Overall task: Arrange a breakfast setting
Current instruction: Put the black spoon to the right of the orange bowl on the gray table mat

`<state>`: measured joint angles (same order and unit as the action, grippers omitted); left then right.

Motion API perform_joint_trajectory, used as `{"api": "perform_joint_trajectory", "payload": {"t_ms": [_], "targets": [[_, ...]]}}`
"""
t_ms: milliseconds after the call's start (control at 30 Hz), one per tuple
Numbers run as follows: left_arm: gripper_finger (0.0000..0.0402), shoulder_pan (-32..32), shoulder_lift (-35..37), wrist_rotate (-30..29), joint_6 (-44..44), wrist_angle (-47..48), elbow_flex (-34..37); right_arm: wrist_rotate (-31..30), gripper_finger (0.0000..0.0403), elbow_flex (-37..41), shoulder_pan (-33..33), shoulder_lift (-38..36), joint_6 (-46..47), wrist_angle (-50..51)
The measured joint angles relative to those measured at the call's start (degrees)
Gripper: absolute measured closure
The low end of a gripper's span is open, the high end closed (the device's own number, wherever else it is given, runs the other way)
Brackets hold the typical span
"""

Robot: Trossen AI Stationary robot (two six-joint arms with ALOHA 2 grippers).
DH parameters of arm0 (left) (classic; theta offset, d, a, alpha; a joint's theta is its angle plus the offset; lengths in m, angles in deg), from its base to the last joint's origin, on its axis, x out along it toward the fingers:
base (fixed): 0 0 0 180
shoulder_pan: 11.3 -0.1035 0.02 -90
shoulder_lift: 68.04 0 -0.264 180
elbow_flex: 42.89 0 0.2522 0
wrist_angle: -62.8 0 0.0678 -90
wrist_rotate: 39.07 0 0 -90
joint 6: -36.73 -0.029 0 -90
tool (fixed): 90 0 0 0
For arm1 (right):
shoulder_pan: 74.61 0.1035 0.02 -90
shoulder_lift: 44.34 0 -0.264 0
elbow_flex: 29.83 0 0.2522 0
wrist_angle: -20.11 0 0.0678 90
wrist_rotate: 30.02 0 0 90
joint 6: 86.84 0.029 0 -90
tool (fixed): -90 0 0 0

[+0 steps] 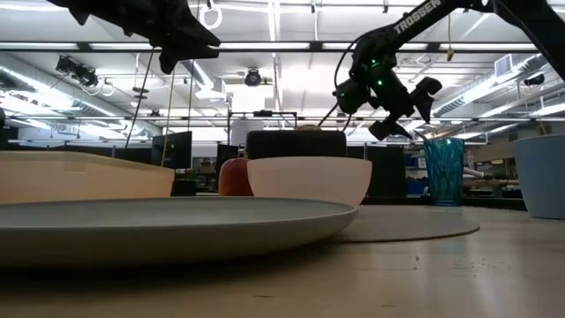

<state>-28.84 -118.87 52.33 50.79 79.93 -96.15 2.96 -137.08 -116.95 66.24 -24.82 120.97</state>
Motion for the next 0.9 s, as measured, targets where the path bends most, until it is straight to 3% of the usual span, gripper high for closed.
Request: {"api": "perform_joint_trajectory", "payload": {"t_ms": [300,900], "targets": [[0.0267,-8.01,-0.15,0.49,-4.74,0.76,-3.86,2.77,0.0186,0.00,-2.59,-0.02,0.04,-2.33],[0.0267,-9.03,-0.15,0.49,-8.98,2.63,-4.37,1.05,0.0237,0.04,-5.06,-0.02,5.53,-3.28]]}}
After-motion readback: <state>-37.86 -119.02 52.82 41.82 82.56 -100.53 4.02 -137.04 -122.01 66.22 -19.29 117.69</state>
